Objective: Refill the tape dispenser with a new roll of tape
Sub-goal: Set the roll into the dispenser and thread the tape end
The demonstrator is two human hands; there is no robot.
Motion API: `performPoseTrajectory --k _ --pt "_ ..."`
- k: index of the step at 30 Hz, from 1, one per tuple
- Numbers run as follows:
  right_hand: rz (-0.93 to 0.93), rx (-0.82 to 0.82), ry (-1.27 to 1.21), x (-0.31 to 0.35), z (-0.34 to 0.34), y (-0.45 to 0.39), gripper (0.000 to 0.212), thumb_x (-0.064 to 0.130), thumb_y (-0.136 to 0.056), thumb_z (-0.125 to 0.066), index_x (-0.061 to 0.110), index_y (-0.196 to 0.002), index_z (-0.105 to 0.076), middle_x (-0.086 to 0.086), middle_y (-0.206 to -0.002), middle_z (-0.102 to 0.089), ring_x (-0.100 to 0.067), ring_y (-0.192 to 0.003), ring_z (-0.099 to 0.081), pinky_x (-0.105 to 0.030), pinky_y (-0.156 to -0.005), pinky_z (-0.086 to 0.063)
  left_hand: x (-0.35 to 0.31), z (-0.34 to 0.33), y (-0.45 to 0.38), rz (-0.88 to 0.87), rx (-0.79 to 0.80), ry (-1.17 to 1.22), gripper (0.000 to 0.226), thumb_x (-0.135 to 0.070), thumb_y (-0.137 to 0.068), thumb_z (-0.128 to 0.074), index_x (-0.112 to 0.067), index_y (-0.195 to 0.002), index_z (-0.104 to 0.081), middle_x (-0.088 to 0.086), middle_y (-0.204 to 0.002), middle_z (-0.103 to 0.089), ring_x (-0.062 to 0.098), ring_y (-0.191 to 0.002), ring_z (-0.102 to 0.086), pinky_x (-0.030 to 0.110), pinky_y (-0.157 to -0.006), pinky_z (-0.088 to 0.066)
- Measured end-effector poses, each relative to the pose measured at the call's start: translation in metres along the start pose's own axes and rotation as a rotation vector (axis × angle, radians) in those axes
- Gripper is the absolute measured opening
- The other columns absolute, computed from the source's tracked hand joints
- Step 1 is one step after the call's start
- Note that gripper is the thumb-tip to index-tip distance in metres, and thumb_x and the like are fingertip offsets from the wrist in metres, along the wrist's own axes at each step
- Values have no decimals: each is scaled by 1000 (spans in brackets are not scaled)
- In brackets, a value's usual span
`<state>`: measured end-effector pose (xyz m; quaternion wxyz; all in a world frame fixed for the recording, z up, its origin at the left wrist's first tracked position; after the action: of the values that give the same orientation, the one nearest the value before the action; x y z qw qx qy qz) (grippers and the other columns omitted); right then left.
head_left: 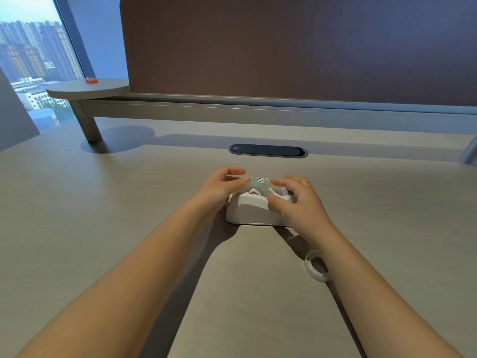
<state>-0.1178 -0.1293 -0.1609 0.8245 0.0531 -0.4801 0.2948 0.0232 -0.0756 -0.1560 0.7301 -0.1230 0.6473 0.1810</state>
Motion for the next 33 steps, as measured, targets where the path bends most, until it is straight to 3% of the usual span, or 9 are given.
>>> performPoseTrajectory --k 2,6,9,12,18,20,23,29,33 --pt "-13 -44 -28 8 0 -4 34 31 -85 -50 14 -114 -57 -9 -131 -48 -26 -123 -40 -43 -105 -36 1 0 0 -5 -22 24 28 -20 -84 -54 -16 -111 -49 -5 -88 -53 10 -81 -52 27 -76 -40" --pt "-104 -23 -67 23 -5 -16 37 41 -84 -48 10 -91 -67 -11 -98 -67 -30 -98 -57 -46 -88 -45 2 0 0 -6 -46 34 34 -22 -83 -54 -13 -115 -49 -1 -94 -55 15 -89 -52 24 -73 -41" --pt "-140 6 -23 26 -8 -21 33 41 -80 -54 12 -87 -68 -10 -95 -68 -29 -94 -58 -48 -88 -47 2 1 2 -3 -55 78 18 -27 -86 -49 -15 -99 -53 5 -99 -57 16 -85 -53 26 -73 -42" --pt "-154 10 -15 27 -7 -21 29 37 -79 -58 11 -85 -69 -10 -95 -67 -28 -93 -56 -51 -89 -47 3 4 5 -4 -69 85 16 -30 -89 -42 -22 -82 -54 -2 -87 -58 12 -80 -54 24 -73 -44" --pt "-74 -27 40 30 2 -22 20 20 -80 -60 4 -87 -70 -10 -89 -66 -22 -82 -55 -37 -77 -46 8 5 11 -15 -92 12 17 -30 -88 -45 -19 -85 -57 4 -93 -59 22 -94 -52 43 -96 -43" --pt "-25 -26 226 31 5 -25 17 17 -83 -56 6 -82 -69 -11 -91 -69 -26 -84 -55 -40 -83 -44 8 5 12 -28 -88 -8 20 -30 -87 -46 -15 -94 -57 -1 -88 -58 19 -93 -53 42 -97 -43" --pt "29 38 593 30 9 -28 20 7 -88 -42 19 -82 -58 -6 -95 -67 -23 -85 -44 -34 -83 -26 7 3 13 -47 -87 -58 27 -30 -87 -46 -12 -103 -57 -4 -89 -57 16 -93 -52 40 -98 -42" --pt "24 175 729 31 11 -31 39 -4 -84 -35 18 -110 -55 -7 -112 -62 -29 -112 -45 -37 -92 -25 5 3 14 -57 -88 -102 26 -28 -87 -46 -12 -105 -56 3 -103 -57 17 -100 -52 38 -98 -42" --pt "23 189 842 33 6 -31 34 0 -84 -34 14 -102 -61 -10 -109 -60 -29 -112 -38 -43 -100 -21 6 3 14 -61 -84 -114 26 -27 -87 -46 -12 -106 -55 3 -105 -56 17 -101 -51 36 -97 -42"
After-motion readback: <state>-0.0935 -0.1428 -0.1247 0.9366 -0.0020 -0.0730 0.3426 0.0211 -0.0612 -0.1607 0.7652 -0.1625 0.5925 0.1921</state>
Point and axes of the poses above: each hand's wrist, its own y-axis away from the middle knuckle, its own z-axis out of the back of the hand, x = y × z, the point moved 1 cm from there along -y, towards the middle knuckle
